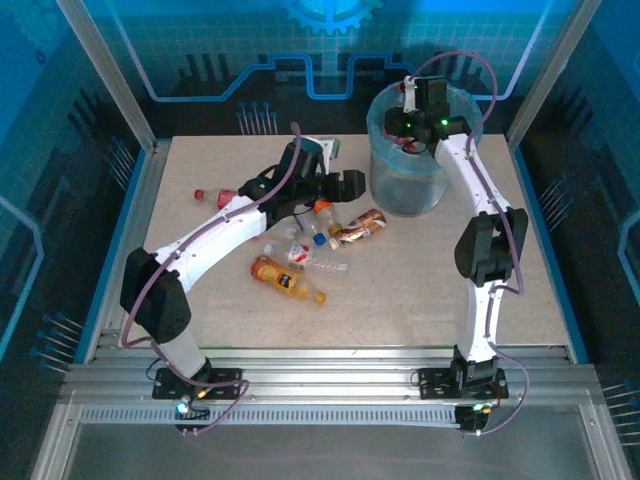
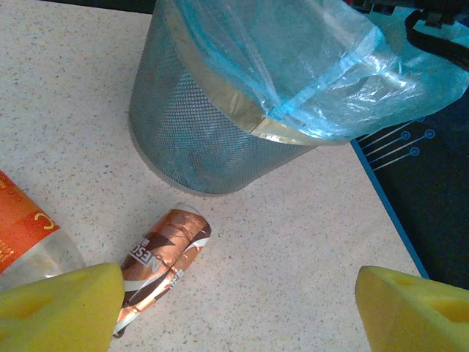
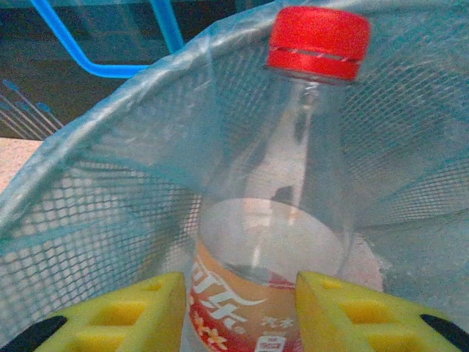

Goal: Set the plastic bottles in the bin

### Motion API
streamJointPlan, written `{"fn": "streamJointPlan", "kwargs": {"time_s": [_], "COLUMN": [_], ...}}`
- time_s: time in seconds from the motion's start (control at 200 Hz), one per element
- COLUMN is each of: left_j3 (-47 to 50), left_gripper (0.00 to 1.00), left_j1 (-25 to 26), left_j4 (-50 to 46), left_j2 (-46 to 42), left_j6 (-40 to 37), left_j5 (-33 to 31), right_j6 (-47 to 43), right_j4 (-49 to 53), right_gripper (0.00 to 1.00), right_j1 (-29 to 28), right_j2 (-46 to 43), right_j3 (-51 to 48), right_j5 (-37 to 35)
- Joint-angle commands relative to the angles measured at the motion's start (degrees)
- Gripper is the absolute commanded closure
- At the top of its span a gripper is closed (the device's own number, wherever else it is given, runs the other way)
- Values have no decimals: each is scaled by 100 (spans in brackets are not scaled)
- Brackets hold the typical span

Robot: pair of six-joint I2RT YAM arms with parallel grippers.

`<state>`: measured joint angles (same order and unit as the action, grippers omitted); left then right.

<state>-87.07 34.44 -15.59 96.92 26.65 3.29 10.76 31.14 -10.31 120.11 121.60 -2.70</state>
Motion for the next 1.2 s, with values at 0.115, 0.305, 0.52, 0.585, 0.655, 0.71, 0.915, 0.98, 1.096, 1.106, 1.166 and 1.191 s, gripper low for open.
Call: {"fn": "streamJointPlan", "kwargs": {"time_s": [0.115, 0.305, 0.52, 0.585, 0.655, 0.71, 0.915, 0.98, 1.096, 1.106, 1.166, 1.191], "left_j3": [346, 472, 442, 377, 316, 279, 327, 449, 864, 917, 1257, 1406], "left_gripper": [17, 17, 17, 16, 17, 17, 16, 16, 14, 14, 14, 13], "left_j1": [-110, -159, -236, -255, -279, -293, -306, -311, -316, -315, -339, -351], "left_j4": [215, 206, 206, 204, 191, 180, 53, -7, -148, -157, -234, -271], "left_j2": [-306, -298, -331, -379, -460, -550, -1049, -1274, -1826, -1879, -2219, -2366], "left_j6": [24, 24, 10, -21, -46, -75, -220, -301, -494, -510, -593, -615], "left_j5": [46, 105, 152, 141, 135, 120, -28, -97, -348, -378, -545, -614], "right_j6": [183, 345, 308, 279, 268, 268, 281, 220, -178, -226, -621, -835], "right_j4": [261, 175, 363, 508, 635, 674, 679, 748, 780, 780, 810, 838], "right_gripper": [55, 57, 57, 56, 52, 45, 23, 23, 24, 24, 24, 23], "right_j1": [86, 72, 38, 7, -61, -130, -422, -561, -1014, -1065, -1371, -1536], "right_j2": [64, 10, -194, -234, -306, -398, -802, -925, -1257, -1281, -1465, -1563], "right_j3": [-273, -689, -338, -1, 338, 480, 716, 790, 724, 714, 582, 480], "right_j5": [154, 334, 320, 233, 57, -116, -632, -703, -848, -847, -685, -537]}}
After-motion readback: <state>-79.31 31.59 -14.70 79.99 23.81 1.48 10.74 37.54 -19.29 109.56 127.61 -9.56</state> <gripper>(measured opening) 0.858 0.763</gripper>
